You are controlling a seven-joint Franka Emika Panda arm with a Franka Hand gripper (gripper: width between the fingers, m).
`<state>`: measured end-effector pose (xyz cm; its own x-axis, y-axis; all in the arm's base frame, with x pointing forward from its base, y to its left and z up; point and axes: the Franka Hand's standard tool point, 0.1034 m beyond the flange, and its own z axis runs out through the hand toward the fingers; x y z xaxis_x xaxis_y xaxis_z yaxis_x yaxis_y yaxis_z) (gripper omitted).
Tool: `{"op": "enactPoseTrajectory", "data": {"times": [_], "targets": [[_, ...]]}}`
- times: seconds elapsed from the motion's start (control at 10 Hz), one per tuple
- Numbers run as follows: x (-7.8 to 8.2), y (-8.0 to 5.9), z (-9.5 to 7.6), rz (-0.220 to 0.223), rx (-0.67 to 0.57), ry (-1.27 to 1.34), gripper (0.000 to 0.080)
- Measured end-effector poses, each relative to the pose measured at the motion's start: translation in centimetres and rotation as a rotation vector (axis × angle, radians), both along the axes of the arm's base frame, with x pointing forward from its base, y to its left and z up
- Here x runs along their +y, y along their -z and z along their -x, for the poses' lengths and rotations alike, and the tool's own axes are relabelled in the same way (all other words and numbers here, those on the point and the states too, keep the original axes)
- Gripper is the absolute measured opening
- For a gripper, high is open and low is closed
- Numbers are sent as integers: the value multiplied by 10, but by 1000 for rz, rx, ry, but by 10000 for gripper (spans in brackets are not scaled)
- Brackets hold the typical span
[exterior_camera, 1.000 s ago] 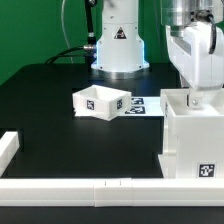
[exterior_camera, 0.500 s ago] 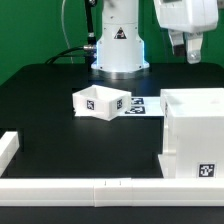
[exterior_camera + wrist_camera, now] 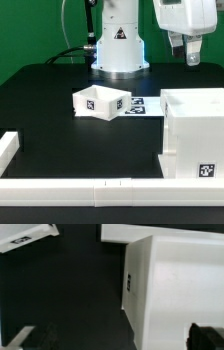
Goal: Assemble drawer
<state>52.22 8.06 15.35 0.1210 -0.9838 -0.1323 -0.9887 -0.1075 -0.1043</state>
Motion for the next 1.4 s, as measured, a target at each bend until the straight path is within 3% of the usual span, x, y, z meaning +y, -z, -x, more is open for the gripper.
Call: {"op": "enactPoseTrajectory", "data": {"times": [0.2,0.5,0.9,1.2,1.4], "targets": [[-10,-11,1,4,-31,-132,649],[-10,6,36,22,-23,-177,649],[-10,5,32,25,-29,-178,649],[-25,15,58,45,-45,-439,649],[-34,45,88,98,-46,-517,649]]}}
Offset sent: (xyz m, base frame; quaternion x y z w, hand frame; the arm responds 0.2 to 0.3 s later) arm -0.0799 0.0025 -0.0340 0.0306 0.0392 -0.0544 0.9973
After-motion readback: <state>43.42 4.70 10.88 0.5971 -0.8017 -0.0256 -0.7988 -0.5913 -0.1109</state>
